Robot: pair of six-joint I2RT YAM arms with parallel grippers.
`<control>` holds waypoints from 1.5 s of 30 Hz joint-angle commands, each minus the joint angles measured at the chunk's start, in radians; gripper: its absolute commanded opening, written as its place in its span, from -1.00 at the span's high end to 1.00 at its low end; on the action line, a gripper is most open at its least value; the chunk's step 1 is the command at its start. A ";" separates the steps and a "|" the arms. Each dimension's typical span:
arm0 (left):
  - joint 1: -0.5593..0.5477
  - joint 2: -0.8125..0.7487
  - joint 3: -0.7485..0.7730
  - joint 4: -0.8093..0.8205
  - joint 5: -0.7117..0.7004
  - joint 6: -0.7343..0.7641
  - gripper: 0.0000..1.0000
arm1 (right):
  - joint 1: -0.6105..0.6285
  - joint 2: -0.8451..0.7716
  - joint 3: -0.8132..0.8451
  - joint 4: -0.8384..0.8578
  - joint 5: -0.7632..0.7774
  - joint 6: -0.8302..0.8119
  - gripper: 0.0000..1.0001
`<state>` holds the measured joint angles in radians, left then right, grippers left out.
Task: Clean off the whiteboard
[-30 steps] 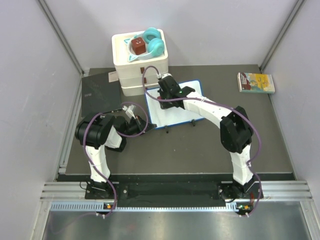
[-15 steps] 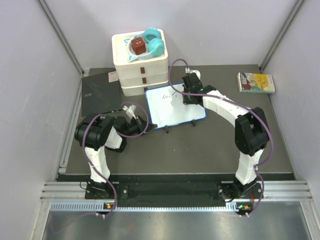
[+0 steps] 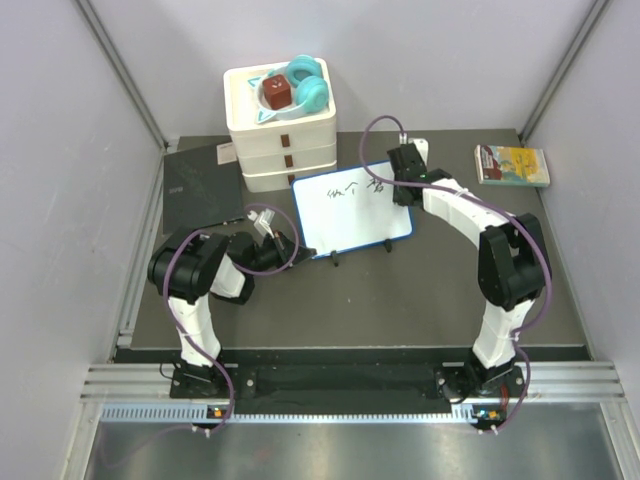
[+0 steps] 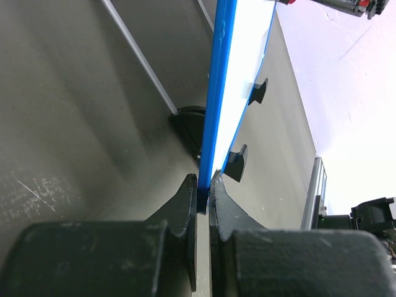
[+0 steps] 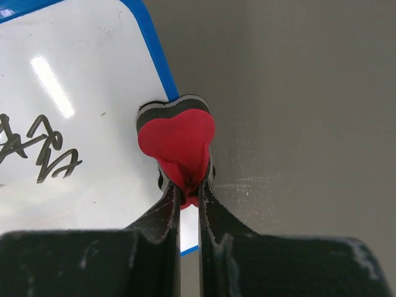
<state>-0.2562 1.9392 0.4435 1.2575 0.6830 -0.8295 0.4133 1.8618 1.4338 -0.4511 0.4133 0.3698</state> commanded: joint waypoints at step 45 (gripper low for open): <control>-0.023 0.009 -0.020 -0.397 -0.258 0.115 1.00 | 0.421 0.352 0.507 -0.115 -0.058 -0.177 1.00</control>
<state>-0.2794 1.9194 0.4644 1.1423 0.6273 -0.7925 0.8387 2.1498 1.9190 -0.5766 0.2920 0.1608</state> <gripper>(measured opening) 0.067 0.057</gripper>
